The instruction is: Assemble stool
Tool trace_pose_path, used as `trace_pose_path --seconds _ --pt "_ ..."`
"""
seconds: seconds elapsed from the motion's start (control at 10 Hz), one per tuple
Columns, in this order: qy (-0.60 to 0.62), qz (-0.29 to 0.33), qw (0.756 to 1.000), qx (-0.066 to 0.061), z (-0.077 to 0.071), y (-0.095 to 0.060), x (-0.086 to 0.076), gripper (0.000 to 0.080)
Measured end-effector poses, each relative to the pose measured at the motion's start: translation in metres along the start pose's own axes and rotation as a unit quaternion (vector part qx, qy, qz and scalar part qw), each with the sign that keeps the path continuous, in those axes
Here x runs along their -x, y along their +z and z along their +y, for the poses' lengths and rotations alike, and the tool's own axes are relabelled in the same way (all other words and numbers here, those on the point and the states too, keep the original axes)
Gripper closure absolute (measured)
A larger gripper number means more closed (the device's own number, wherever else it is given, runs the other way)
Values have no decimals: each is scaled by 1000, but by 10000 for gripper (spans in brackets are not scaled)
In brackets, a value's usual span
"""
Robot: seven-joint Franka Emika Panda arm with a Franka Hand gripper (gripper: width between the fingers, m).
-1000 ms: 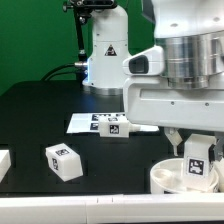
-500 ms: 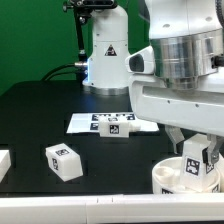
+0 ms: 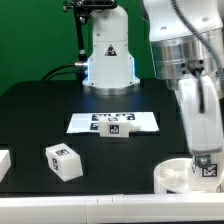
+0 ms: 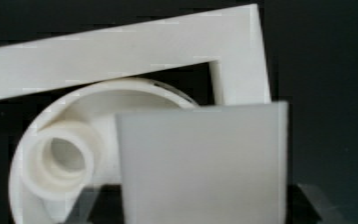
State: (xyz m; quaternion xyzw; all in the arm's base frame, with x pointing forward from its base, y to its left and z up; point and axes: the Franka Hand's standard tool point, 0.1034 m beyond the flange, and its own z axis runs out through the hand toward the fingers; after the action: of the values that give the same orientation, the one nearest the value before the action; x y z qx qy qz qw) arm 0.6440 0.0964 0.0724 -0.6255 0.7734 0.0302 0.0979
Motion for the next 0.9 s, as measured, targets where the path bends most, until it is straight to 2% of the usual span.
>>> trace_pose_path --seconds 0.2,0.5,0.6,0.7,0.8,0.9 --pt "62 -1 998 1 1 1 1 461" --pt "83 -3 997 2 2 2 2 461" --pt "50 -2 999 9 3 2 2 386" --pt "-4 -5 999 35 5 -4 6 251" --pt "-92 -12 995 32 -2 -12 10 251" --pt "-191 -16 981 29 -3 -17 12 171"
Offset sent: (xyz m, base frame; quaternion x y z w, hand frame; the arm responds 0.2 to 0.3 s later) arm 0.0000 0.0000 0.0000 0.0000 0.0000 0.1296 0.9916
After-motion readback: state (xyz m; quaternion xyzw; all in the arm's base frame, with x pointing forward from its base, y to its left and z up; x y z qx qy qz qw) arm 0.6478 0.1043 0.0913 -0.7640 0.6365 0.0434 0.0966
